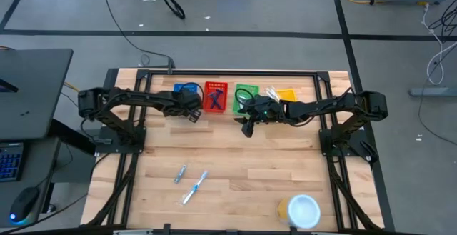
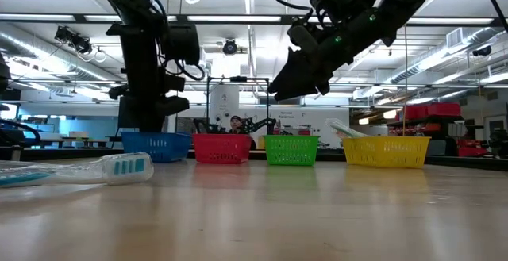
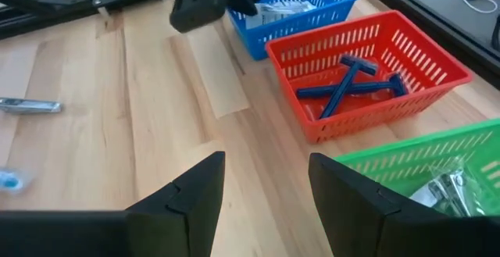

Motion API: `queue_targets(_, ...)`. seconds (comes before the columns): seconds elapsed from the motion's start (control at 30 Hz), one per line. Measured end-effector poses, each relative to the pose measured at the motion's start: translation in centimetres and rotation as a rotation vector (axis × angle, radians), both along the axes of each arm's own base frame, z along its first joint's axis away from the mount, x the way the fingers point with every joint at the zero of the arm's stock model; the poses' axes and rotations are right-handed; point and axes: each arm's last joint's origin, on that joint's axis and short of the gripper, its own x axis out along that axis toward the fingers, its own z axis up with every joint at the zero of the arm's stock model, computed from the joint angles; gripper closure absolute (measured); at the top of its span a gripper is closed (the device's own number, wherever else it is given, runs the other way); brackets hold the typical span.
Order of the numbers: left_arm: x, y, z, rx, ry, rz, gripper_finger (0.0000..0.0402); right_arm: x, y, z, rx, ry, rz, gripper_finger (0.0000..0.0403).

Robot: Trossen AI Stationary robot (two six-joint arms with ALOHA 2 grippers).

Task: Pick & Place Travel size toiletries
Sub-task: Put the silver nail cutter into the green bin

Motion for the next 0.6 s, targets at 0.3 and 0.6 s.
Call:
queue_targets(0.3,1.0,-3.4,5.3,0.008,-0.160,-0.212,0.0295,-0.3,0.1,-0.4,0.021,0.053,0.021,0.0205)
queue_targets(0.6,0.5,-9.1,6.8,-0.224,-0.306,-0.330,0.0295,-0.4,0.1,-0.6,0.024,0.070,0.020,0.0205)
